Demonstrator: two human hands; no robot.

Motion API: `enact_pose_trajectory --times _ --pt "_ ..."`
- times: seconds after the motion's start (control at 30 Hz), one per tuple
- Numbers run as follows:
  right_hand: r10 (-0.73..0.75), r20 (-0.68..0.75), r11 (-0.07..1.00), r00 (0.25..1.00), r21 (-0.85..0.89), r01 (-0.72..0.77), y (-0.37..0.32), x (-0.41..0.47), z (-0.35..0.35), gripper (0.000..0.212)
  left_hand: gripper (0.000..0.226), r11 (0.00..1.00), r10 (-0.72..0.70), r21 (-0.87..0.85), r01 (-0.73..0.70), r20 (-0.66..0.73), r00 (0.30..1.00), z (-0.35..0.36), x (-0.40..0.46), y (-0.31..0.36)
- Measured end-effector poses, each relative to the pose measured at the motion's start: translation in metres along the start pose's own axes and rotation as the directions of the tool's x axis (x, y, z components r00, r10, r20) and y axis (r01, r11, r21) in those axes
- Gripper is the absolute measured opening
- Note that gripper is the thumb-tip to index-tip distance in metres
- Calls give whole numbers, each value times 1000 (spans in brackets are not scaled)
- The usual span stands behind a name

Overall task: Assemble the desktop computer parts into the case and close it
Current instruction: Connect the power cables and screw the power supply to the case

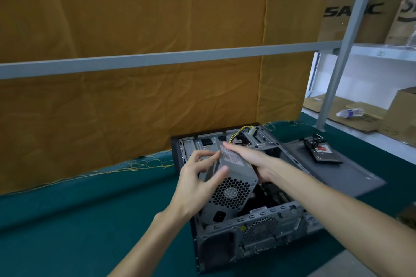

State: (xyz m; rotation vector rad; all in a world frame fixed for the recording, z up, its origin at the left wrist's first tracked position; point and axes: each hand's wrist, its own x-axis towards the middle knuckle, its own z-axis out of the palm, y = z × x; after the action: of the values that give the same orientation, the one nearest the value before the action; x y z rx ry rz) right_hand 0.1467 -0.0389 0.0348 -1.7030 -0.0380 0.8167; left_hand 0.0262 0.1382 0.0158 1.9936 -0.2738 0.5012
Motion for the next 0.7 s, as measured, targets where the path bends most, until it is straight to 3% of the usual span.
enact_pose_trajectory --times 0.1,0.2,0.27,0.37,0.5,0.63,0.7 --pt "-2 1 999 1000 -43 2 8 5 10 63 37 986 -88 -148 76 -75 993 -6 -1 -7" --pt "-12 46 997 999 -78 16 9 6 23 56 16 999 -41 -33 36 -158 987 -11 -4 -15" --pt "-45 43 989 998 -136 50 11 8 30 56 14 1000 8 1 -8 -173 985 -11 -8 -21" --pt "-70 10 984 998 -166 70 12 10 36 50 37 1000 -29 2 29 -166 986 -11 -10 -29" --pt "-68 -2 982 998 -179 67 19 12 41 46 84 970 -242 -8 242 -114 964 -14 -15 -41" --pt "-85 -90 972 992 -227 63 33 28 53 80 124 930 -369 -4 369 -46 928 -11 -19 -47" --pt "-72 -75 958 995 -281 48 38 30 57 95 127 926 -378 -31 377 -23 926 -7 -17 -47"
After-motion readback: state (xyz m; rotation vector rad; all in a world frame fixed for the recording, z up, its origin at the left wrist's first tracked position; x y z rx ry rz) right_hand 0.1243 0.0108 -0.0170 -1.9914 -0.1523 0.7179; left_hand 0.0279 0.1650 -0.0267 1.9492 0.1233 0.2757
